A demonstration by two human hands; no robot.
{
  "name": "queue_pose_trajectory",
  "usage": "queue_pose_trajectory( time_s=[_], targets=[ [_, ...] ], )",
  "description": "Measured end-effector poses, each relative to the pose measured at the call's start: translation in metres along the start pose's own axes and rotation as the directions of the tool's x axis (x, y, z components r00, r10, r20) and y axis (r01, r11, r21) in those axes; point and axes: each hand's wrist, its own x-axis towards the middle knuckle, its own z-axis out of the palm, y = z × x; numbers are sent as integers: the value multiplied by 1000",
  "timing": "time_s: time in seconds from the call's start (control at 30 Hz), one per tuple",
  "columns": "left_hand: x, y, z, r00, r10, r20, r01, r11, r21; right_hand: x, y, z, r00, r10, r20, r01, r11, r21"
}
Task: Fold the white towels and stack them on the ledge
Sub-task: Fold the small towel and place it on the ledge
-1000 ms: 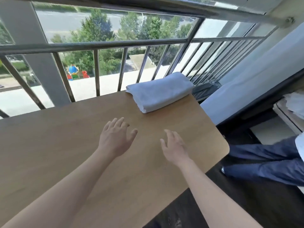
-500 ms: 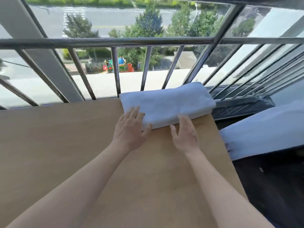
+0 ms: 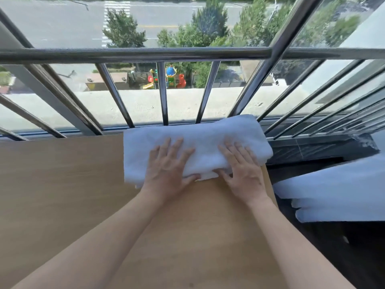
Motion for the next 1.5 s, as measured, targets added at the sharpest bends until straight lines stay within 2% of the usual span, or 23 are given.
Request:
queue_pose_trajectory(
  time_s=[0.2, 0.37, 0.47, 0.6, 0.7, 0.8, 0.93, 1.03, 1.13, 1.33, 1.43, 1.5],
  targets=[
    [10, -13, 1, 973, 84, -214, -79, 996, 32, 20, 14, 7, 969, -119, -217, 115, 993, -33],
    [15, -24, -2, 956, 132, -262, -129, 991, 27, 33, 29, 9, 951, -157, -266, 151, 988, -43],
    [10, -31, -1, 965, 134, -226, -135, 991, 10, 38, 34, 13, 944, -147, -295, 132, 989, -70],
    [3, -32, -5, 981, 51, -186, -59, 998, -38, 55, 29, 12, 951, -116, -287, 98, 992, -77],
    [8, -33, -23, 978, -85, -193, 64, 992, -113, 66, 26, 3, 947, -149, -285, 107, 982, -157],
    [9, -36, -42, 966, -162, -201, 136, 981, -139, 74, 18, -14, 929, -187, -318, 106, 961, -254],
    [2, -42, -75, 948, -221, -227, 170, 959, -226, 79, -1, -47, 882, -235, -408, 133, 956, -261],
    [-8, -44, -106, 939, -208, -275, 155, 967, -204, 78, -22, -74, 858, -244, -451, 150, 961, -234],
    [-28, -46, -131, 930, -160, -331, 98, 976, -195, 67, -45, -96, 872, -199, -446, 115, 971, -209],
    [-80, -63, -155, 962, -112, -248, 50, 968, -245, 21, -108, -126, 910, -95, -403, 33, 987, -157],
    [-120, -76, -165, 940, -97, -326, 22, 974, -227, -2, -147, -134, 910, -92, -404, 21, 984, -178],
    [-155, -90, -171, 927, -130, -352, 31, 961, -275, -17, -181, -138, 929, -90, -359, 22, 981, -190]
  ],
)
